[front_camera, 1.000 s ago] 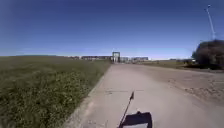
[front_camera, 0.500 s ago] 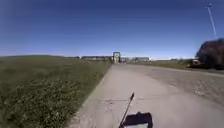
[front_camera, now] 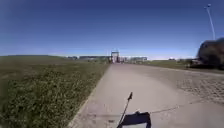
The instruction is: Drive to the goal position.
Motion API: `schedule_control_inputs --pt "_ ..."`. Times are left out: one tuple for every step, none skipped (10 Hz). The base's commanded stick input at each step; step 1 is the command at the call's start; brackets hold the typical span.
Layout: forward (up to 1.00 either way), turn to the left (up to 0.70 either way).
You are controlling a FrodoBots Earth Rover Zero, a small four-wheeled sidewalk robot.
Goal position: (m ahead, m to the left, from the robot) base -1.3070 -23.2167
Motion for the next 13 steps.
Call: schedule_control_inputs --pt "0.0 0.0" --pt "0.0 0.0" --pt "0.0 0.0" --pt "0.0 0.0" --pt "0.0 0.0" --pt "0.0 0.0" --pt "0.0 0.0" --pt "0.0 0.0" --pt "0.0 -0.27" --pt "0.0 -0.67" --pt "0.0 -0.9" --pt "0.0 -0.96" --pt "0.0 -1.0"
